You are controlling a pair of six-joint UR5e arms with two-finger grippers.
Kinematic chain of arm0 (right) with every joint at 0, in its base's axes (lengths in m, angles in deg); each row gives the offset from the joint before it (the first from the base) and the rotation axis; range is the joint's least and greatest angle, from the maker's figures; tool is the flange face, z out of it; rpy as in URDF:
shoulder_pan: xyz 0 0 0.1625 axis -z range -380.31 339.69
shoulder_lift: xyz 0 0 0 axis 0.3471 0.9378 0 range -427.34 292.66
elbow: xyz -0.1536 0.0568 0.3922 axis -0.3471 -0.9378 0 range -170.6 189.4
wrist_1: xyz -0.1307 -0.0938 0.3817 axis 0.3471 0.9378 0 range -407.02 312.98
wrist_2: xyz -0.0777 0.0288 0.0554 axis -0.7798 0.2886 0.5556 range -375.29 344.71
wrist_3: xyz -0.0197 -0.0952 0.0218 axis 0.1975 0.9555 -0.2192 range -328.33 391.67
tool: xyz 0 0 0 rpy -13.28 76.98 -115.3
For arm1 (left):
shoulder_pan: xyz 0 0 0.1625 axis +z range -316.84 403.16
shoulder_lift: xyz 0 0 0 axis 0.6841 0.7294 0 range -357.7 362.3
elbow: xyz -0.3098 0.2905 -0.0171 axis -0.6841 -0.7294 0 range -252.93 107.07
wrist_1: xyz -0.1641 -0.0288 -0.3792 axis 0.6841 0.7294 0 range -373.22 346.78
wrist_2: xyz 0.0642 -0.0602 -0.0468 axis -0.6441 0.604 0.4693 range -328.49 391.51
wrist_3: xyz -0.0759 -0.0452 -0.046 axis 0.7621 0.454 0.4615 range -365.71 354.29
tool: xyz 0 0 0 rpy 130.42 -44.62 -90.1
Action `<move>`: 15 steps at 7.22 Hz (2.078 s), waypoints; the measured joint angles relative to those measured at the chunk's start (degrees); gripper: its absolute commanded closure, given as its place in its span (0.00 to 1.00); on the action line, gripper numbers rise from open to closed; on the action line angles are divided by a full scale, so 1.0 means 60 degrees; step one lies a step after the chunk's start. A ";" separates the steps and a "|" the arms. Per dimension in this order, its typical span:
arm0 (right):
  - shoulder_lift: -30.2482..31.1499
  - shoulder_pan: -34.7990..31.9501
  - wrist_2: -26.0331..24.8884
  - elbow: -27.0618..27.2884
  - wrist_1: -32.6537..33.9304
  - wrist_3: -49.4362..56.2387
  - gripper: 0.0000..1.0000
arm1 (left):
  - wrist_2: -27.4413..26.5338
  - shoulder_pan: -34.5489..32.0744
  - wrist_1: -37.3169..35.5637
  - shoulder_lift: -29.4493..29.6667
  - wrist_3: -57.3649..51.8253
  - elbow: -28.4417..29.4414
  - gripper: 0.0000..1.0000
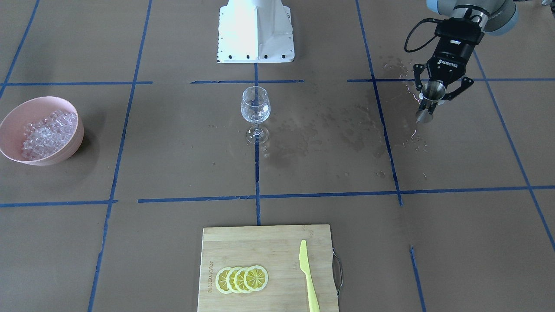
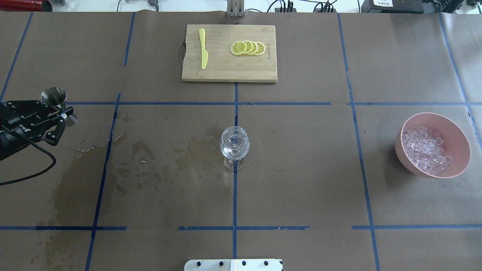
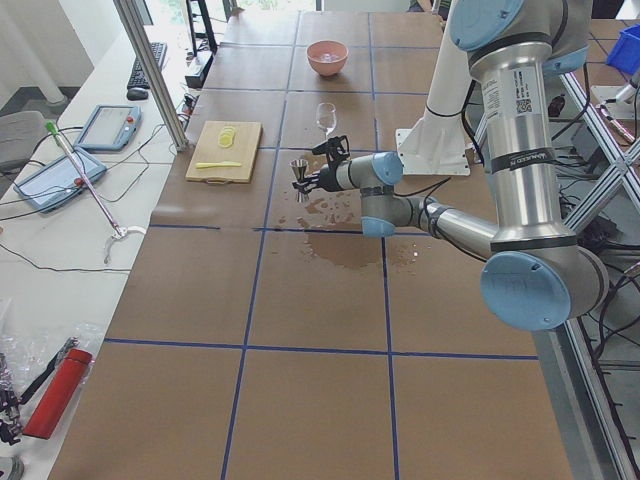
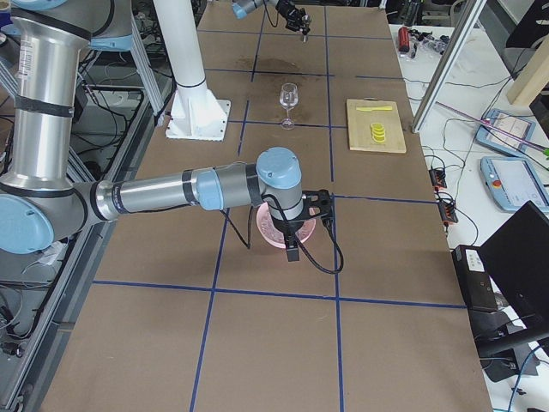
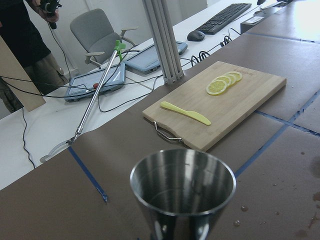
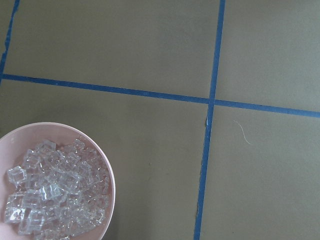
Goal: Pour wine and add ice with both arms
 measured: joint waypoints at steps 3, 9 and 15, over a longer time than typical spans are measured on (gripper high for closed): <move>0.0000 0.0000 0.0000 0.0006 -0.0013 0.0006 0.00 | -0.2282 0.1732 0.0829 -0.0093 0.2103 0.0984 1.00; -0.0005 0.0000 0.0000 0.0020 -0.0015 0.0006 0.00 | -0.5670 0.4020 0.1293 0.0564 0.4113 0.2800 1.00; -0.0015 0.0000 0.0000 0.0021 -0.0015 0.0006 0.00 | -0.6137 0.4366 0.1777 0.0948 0.4150 0.3614 1.00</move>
